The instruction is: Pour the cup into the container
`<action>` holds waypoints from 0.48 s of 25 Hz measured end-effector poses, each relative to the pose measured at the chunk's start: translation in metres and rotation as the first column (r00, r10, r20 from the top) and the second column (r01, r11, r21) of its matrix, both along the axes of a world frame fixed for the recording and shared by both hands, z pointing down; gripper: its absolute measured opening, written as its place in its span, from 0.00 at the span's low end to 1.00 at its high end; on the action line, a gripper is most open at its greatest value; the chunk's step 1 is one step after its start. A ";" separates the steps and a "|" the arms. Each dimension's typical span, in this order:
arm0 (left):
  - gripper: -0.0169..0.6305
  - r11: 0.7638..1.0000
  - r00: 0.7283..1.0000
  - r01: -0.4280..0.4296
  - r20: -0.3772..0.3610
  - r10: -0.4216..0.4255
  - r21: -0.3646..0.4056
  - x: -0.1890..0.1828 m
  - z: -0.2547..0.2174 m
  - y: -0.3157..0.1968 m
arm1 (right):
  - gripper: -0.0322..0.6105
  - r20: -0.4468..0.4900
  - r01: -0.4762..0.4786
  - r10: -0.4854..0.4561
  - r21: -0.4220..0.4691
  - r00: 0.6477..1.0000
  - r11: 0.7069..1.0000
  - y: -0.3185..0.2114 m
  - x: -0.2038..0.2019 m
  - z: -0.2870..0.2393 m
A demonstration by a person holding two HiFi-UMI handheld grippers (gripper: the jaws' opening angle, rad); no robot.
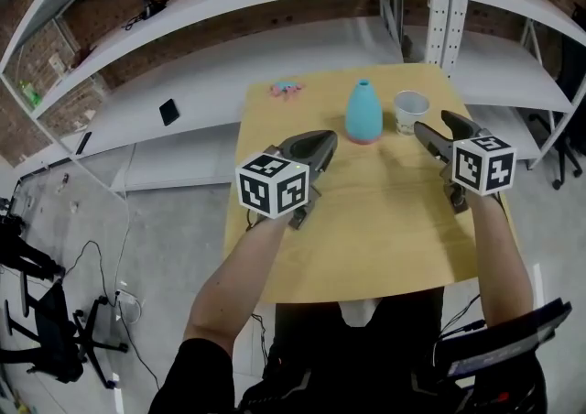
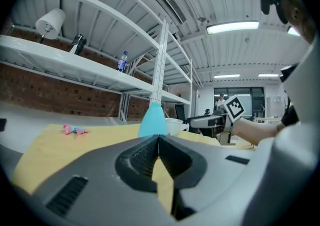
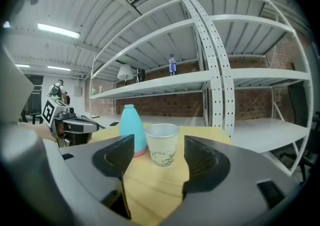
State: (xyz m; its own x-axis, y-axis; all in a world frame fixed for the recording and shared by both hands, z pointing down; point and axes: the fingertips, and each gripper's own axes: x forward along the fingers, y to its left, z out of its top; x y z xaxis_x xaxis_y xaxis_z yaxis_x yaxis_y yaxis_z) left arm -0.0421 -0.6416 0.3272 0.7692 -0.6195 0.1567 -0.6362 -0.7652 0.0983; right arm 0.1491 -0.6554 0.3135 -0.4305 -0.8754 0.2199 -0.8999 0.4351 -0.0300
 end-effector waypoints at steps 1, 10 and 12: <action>0.03 1.000 1.000 -0.002 0.000 0.002 -0.003 0.000 0.002 -0.002 | 0.51 -0.003 0.002 -0.002 -0.007 1.000 1.000 -0.004 -0.001 0.002; 0.03 1.000 1.000 -0.019 0.008 0.019 0.002 0.007 0.011 -0.015 | 0.53 -0.036 0.016 -0.018 -0.056 0.999 0.998 -0.029 -0.012 0.023; 0.03 0.999 0.999 -0.028 0.017 0.028 0.016 0.010 0.010 -0.016 | 0.53 -0.037 0.018 -0.021 -0.064 0.999 0.998 -0.033 -0.014 0.027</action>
State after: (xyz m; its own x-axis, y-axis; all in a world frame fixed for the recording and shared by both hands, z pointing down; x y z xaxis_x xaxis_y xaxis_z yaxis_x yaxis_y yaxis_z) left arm -0.0321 -0.6572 0.3375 0.7836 -0.6002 0.1601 -0.6160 -0.7842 0.0749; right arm 0.1353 -0.6888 0.3403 -0.4380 -0.8506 0.2911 -0.8922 0.4510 -0.0248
